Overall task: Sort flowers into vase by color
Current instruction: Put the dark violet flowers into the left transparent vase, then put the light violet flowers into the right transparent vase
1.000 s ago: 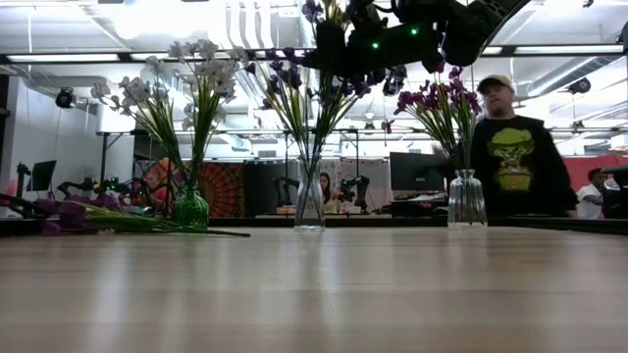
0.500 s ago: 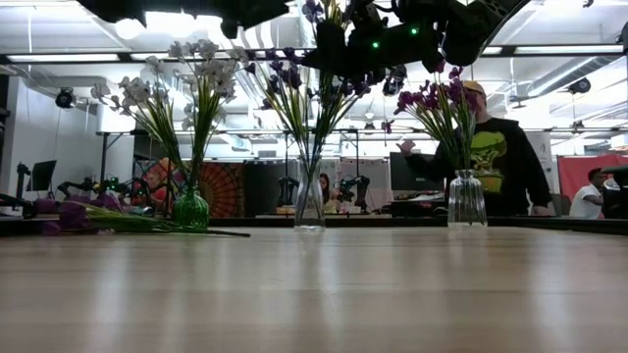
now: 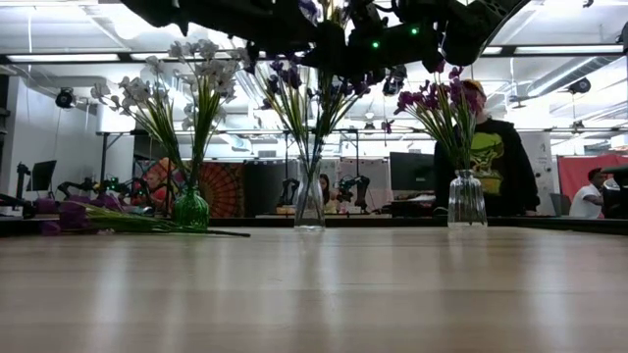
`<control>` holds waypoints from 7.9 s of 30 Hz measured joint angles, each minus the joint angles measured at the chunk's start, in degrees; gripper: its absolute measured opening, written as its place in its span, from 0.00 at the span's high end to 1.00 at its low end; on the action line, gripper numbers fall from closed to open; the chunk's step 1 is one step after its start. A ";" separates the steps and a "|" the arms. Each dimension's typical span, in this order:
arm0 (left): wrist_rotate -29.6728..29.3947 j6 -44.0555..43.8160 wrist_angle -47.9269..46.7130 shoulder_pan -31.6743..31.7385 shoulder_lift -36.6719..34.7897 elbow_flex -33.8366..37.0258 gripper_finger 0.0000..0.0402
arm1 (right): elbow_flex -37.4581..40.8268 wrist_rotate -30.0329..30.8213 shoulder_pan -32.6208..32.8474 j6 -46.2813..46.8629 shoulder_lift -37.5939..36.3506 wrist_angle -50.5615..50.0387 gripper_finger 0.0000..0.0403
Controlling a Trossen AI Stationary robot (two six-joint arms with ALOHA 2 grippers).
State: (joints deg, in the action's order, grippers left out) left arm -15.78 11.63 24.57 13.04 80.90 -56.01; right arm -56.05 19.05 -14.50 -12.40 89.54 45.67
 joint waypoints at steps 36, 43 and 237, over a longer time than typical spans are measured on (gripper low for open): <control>-18.18 2.50 -5.29 -0.67 -2.05 -3.03 0.81 | -1.75 0.46 0.28 8.30 -7.55 -16.08 0.15; -18.15 1.77 -13.09 -3.26 -7.22 -3.02 0.76 | -5.80 0.48 0.53 10.32 -9.70 -28.45 0.15; -42.66 37.06 47.14 -59.78 36.60 -17.27 1.00 | 21.97 15.38 57.15 14.73 -16.29 -12.45 0.20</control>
State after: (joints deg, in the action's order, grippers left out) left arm -58.43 48.68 71.71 -46.74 117.49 -73.28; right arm -34.09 34.43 42.64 2.33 73.25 33.22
